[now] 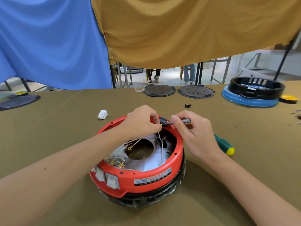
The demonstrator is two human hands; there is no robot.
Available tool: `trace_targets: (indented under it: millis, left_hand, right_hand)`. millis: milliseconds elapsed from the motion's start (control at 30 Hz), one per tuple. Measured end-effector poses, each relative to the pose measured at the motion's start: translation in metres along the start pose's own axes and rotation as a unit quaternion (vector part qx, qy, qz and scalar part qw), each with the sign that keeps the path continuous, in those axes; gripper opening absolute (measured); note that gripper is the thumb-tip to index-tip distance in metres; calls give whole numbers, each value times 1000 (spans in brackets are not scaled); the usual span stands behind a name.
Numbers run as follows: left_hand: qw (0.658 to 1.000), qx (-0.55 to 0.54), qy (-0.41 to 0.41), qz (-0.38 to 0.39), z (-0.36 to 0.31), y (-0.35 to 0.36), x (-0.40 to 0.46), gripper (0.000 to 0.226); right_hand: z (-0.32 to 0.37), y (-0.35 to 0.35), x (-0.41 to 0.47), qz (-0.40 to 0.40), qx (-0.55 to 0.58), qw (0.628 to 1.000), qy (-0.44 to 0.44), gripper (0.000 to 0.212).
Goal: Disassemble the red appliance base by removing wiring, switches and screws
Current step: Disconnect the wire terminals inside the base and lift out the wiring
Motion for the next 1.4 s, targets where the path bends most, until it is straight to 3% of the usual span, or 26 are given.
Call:
trace_targets:
  millis: [167, 633, 800, 967, 1267, 1400]
  left_hand:
    - [1000, -5, -4, 18, 3, 0, 6, 10]
    - [999, -40, -10, -22, 7, 3, 0, 13]
    - [999, -37, -5, -21, 7, 3, 1, 14]
    - [999, -38, -6, -20, 8, 4, 1, 10]
    - [999, -41, -5, -23, 10, 4, 2, 10]
    - [999, -44, -7, -24, 10, 5, 2, 9]
  right_hand:
    - [5, -1, -3, -19, -29, 999, -19, 19]
    - [7, -1, -3, -1, -48, 998, -29, 24]
    - [-1, -2, -4, -3, 5, 1000, 14, 12]
    - [-7, -1, -2, 4, 70, 995, 66, 13]
    - [5, -2, -4, 6, -42, 998, -47, 11]
    - [1, -3, -4, 1, 2, 1000, -15, 8]
Point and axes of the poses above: each hand's wrist, its own x-axis towards the middle knuckle, its own y-axis out of the palm, z = x × y, the point moved 5 cm from there along x, towards the middle knuckle, and after that the axes turned 2 degrees about y, right-handed, at the moved point
